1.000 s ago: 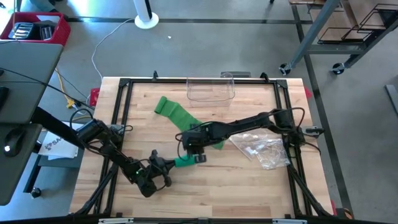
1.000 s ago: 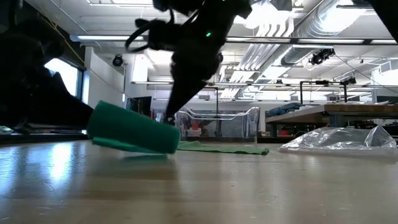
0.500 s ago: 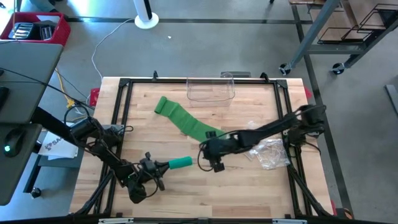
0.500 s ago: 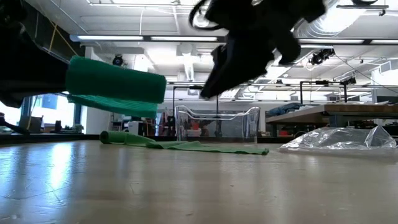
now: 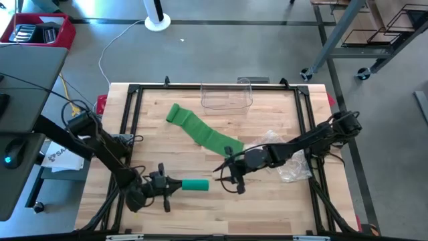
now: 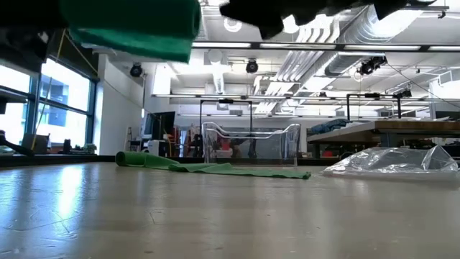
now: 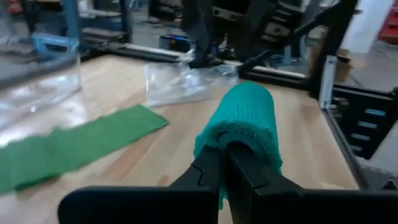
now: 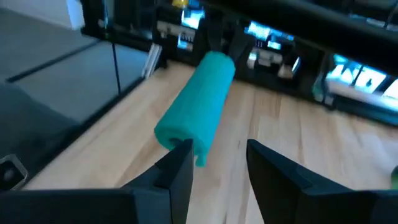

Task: Roll bandage
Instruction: Roll the blue bandage

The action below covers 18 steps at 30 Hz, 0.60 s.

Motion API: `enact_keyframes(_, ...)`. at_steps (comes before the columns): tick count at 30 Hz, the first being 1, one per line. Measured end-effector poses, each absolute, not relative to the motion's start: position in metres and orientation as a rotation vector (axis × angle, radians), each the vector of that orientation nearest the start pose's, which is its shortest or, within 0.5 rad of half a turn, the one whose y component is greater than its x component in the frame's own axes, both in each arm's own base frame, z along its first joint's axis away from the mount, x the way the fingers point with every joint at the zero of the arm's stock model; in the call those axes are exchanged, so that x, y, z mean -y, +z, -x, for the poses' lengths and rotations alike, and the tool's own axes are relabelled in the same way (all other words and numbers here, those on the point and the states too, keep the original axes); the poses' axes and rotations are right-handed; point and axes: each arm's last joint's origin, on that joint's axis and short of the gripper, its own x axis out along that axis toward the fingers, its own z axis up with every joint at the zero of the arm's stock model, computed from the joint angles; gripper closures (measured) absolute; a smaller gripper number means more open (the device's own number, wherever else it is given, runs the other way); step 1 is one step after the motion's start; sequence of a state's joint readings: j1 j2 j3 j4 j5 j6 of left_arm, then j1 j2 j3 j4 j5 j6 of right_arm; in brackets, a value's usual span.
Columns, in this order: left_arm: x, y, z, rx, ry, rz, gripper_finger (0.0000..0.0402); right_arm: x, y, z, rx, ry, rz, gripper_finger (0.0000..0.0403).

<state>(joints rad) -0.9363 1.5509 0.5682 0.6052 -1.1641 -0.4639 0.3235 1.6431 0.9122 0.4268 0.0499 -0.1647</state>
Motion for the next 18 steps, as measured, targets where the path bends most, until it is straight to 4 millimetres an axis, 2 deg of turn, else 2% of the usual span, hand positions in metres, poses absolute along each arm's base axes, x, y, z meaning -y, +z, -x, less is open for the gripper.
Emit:
enact_keyframes(5,0.196,0.177,-0.176,-0.115,0.232,0.132,0.0401,-0.119,0.233,-0.339,-0.224,0.278,0.263,0.0253)
enact_keyframes(13,0.19,0.186,-0.17,-0.031,0.121,0.174,0.0401,-0.141,0.237,-0.333,-0.197,0.268,0.383,0.0196)
enact_keyframes(18,0.187,0.19,-0.174,-0.014,0.109,0.178,0.0401,-0.147,0.241,-0.33,-0.166,0.182,0.364,0.0194)
